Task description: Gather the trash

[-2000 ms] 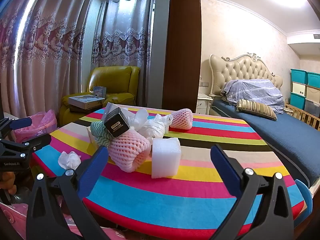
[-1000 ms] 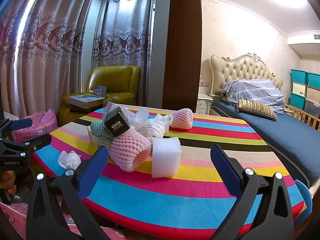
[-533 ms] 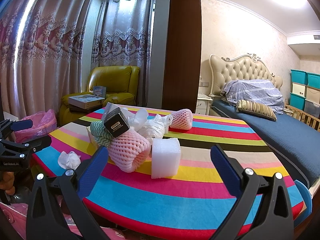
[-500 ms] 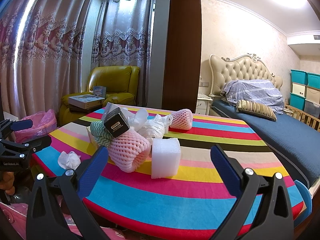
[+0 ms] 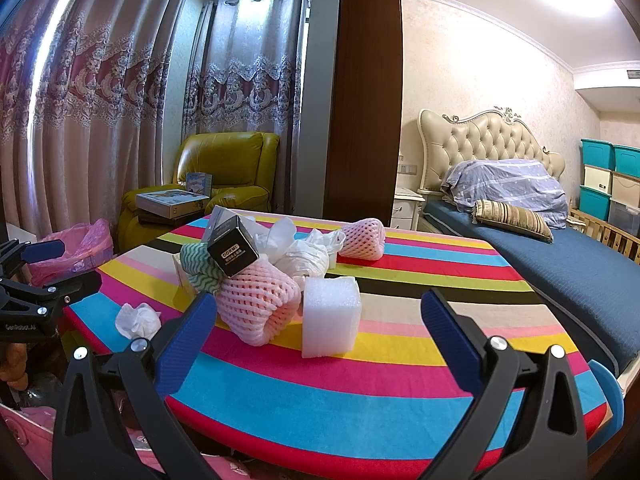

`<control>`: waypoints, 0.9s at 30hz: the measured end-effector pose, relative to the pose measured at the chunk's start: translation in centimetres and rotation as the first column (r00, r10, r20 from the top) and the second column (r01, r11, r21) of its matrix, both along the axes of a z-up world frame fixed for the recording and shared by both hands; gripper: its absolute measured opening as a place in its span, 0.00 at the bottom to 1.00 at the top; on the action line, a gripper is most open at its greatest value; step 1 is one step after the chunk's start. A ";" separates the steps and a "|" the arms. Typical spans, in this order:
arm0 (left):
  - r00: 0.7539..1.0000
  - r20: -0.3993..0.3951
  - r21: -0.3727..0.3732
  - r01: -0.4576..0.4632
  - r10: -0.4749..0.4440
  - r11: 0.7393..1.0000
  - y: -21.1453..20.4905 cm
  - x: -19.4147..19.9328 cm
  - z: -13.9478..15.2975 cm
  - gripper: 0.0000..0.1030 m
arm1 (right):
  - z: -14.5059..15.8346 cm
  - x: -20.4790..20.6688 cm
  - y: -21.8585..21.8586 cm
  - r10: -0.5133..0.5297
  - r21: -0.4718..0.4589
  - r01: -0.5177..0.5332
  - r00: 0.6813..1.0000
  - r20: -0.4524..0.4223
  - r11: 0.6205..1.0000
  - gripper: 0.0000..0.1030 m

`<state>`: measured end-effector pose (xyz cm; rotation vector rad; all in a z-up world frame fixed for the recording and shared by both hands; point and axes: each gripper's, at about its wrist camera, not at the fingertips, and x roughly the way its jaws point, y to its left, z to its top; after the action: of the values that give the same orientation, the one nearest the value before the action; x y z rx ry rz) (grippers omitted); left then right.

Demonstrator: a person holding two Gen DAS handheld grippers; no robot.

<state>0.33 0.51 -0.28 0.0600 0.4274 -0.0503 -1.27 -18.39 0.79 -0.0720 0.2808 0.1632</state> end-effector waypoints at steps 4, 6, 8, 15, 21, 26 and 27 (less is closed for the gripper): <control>1.000 -0.004 0.001 0.001 -0.001 1.000 0.1 0.0 0.1 0.94 | 0.0 0.0 0.0 0.000 0.000 0.000 1.000 0.000 1.000 0.96; 1.000 -0.004 -0.004 0.008 -0.008 1.000 0.2 -0.1 0.2 0.94 | 0.0 0.0 0.0 0.000 0.000 0.000 1.000 0.000 1.000 0.96; 1.000 -0.002 -0.003 0.010 -0.010 1.000 -0.1 -0.1 -0.2 0.94 | 0.0 0.0 0.0 0.000 0.001 0.000 1.000 0.000 1.000 0.96; 1.000 -0.005 -0.018 0.003 -0.003 1.000 0.1 -0.1 -0.3 0.94 | 0.0 0.0 0.0 0.000 0.000 0.000 1.000 0.000 1.000 0.96; 1.000 -0.031 -0.056 -0.005 0.003 0.998 0.9 0.1 -0.6 0.94 | -0.1 0.0 0.0 0.000 0.000 0.000 1.000 0.000 1.000 0.96; 0.999 -0.034 -0.068 -0.009 0.007 0.998 1.3 0.0 -0.6 0.94 | -0.1 0.0 0.0 0.000 0.001 0.000 1.000 -0.001 1.000 0.96; 0.999 -0.034 -0.068 -0.009 0.006 0.998 1.3 0.0 -0.6 0.94 | -0.1 0.0 0.0 0.000 0.002 0.000 1.000 -0.002 1.000 0.96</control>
<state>0.35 1.79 -0.89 -0.0091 0.4597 -0.0586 -1.29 -18.34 0.73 -0.0702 0.2823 0.1632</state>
